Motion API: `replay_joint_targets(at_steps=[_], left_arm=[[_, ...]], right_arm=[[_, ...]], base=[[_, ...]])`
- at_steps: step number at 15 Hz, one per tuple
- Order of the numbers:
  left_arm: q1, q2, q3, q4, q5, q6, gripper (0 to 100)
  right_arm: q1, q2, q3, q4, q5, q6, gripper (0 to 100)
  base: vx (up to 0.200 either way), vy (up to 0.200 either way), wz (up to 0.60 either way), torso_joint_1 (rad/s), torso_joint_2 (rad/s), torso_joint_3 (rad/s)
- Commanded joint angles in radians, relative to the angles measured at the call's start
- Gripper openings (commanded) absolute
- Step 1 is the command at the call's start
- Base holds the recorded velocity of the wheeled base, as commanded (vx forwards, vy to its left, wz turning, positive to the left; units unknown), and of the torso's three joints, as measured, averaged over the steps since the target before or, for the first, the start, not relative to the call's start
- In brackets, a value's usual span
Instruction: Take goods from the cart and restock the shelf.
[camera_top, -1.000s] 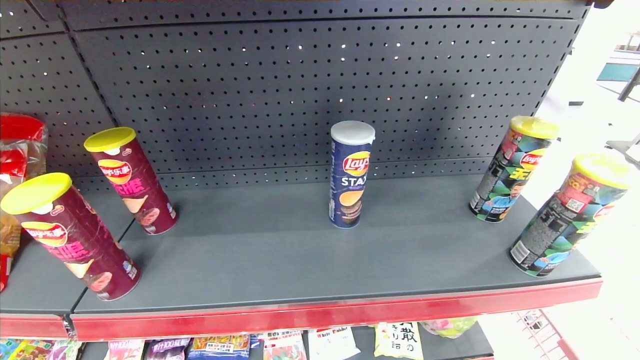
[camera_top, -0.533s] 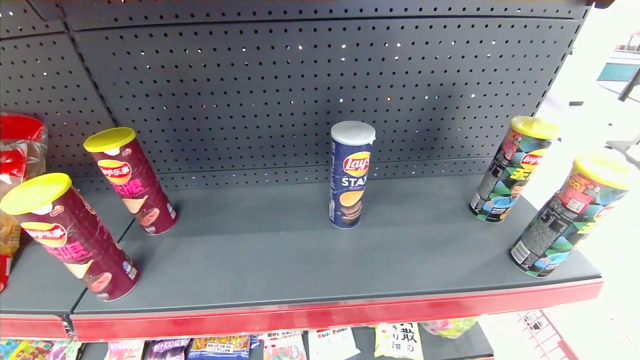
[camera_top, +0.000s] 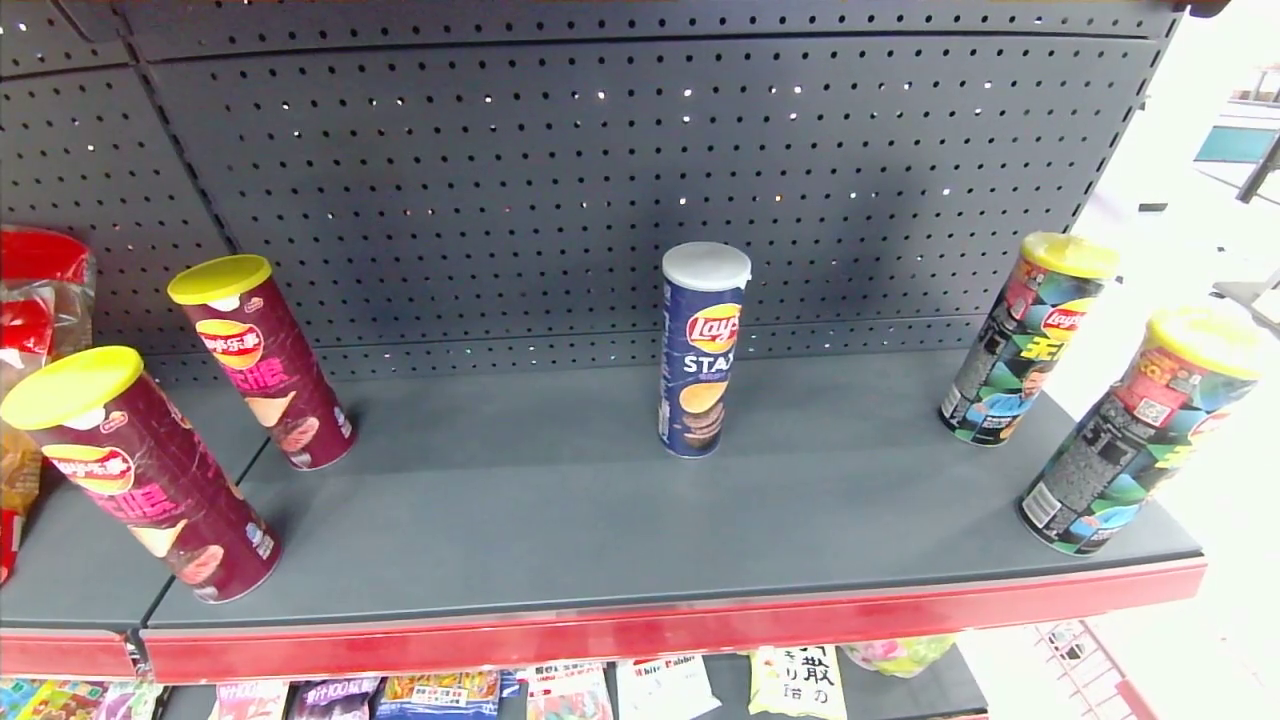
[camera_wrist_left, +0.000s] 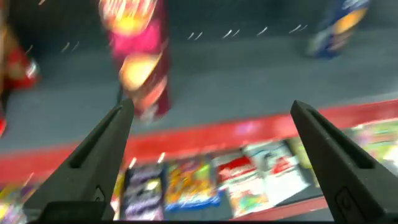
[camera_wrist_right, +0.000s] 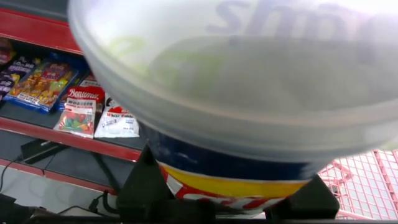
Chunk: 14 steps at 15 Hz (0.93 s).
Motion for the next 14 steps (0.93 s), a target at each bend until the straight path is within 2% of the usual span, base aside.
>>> replay_joint_targets(at_steps=[1,2,3,4,5,6,7,9,11,14], left_arm=[[-0.176,0.52,-0.345,-0.014,-0.301,0.068,100],[-0.193,0.635,-0.359,-0.021,-0.347,0.103,100],[-0.208,0.719,-0.383,-0.052,-0.365,0.114,100],[-0.264,0.897,-0.44,-0.164,-0.378,0.135,100],[-0.299,1.032,-0.475,-0.279,-0.37,0.152,100],[-0.313,1.095,-0.489,-0.337,-0.364,0.16,100],[-0.374,1.21,-0.537,-0.397,-0.321,0.161,100],[-0.435,1.342,-0.67,-0.391,-0.287,0.153,100],[-0.438,1.485,-0.78,-0.4,-0.289,0.169,100],[-0.445,1.626,-0.897,-0.4,-0.336,0.203,100]], right_arm=[[0.008,0.002,0.0,0.0,-0.001,0.0,0],[0.008,-0.001,0.0,0.0,-0.003,0.0,0],[0.008,-0.006,0.0,0.0,-0.004,0.0,0],[0.004,-0.012,0.0,0.0,-0.007,0.0,0],[0.002,-0.012,0.0,0.0,-0.009,0.003,0],[0.002,-0.012,0.0,0.0,-0.009,0.002,0],[0.001,-0.012,0.0,0.0,-0.009,0.002,0],[0.002,-0.014,0.001,-0.002,-0.01,0.002,0],[0.002,-0.014,0.001,-0.002,-0.01,0.002,0],[0.002,-0.014,0.001,-0.002,-0.009,0.003,0]], base=[[0.0,0.0,0.0,0.0,0.0,0.0],[0.0,0.0,0.0,0.0,0.0,0.0],[0.0,0.0,0.0,0.0,0.0,0.0],[0.0,0.0,0.0,0.0,0.0,0.0],[0.0,0.0,0.0,0.0,0.0,0.0],[0.0,0.0,0.0,0.0,0.0,0.0],[0.0,0.0,0.0,0.0,0.0,0.0],[0.0,0.0,0.0,0.0,0.0,0.0],[0.0,0.0,0.0,0.0,0.0,0.0],[0.0,0.0,0.0,0.0,0.0,0.0]])
